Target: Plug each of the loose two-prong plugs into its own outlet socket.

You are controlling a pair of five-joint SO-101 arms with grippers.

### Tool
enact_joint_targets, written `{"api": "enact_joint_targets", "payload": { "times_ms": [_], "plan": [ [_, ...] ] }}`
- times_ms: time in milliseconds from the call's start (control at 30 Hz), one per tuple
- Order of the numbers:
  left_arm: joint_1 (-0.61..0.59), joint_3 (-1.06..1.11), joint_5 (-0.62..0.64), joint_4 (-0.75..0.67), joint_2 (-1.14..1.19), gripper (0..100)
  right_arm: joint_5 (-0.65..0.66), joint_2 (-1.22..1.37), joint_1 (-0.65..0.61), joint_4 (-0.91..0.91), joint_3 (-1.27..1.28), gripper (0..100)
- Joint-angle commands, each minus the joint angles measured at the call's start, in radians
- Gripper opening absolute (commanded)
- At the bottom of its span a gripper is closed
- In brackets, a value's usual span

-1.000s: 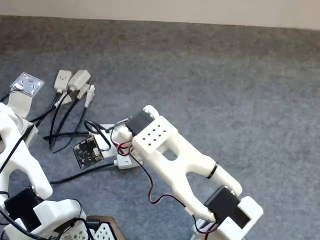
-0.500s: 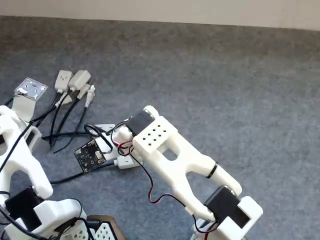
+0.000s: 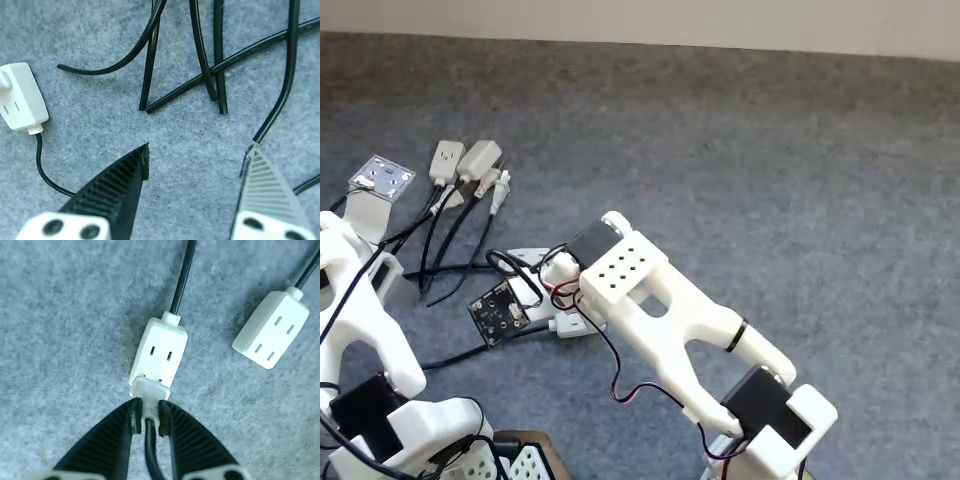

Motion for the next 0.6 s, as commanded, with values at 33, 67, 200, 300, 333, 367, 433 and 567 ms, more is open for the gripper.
{"api": "enact_joint_targets", "payload": {
  "times_ms": [33,67,200,300,333,367,433,567],
  "plan": [
    [0.001,-0.004,-0.003,-0.008,-0.004,30,0.011,0.042,0.008,-0.001,-0.007,0.5],
    [0.001,-0.004,-0.003,-0.008,-0.004,30,0.011,0.042,0.008,-0.001,-0.007,0.5],
    [0.001,-0.004,-0.003,-0.008,-0.004,30,0.011,0.044,0.010,-0.001,-0.001,0.5],
    [0.001,-0.004,-0.003,-0.006,-0.004,30,0.009,0.044,0.025,-0.002,0.002,0.5],
    [0.001,-0.004,-0.003,-0.006,-0.004,30,0.009,0.044,0.033,-0.002,0.004,0.5],
    [0.001,-0.004,-0.003,-0.006,-0.004,30,0.008,0.044,0.041,-0.002,0.004,0.5],
    [0.001,-0.004,-0.003,-0.006,-0.004,30,0.005,0.045,0.053,-0.002,0.004,0.5],
    [0.002,-0.004,-0.003,-0.006,-0.004,30,0.003,0.056,0.054,-0.012,0.024,0.5]
  ]
}}
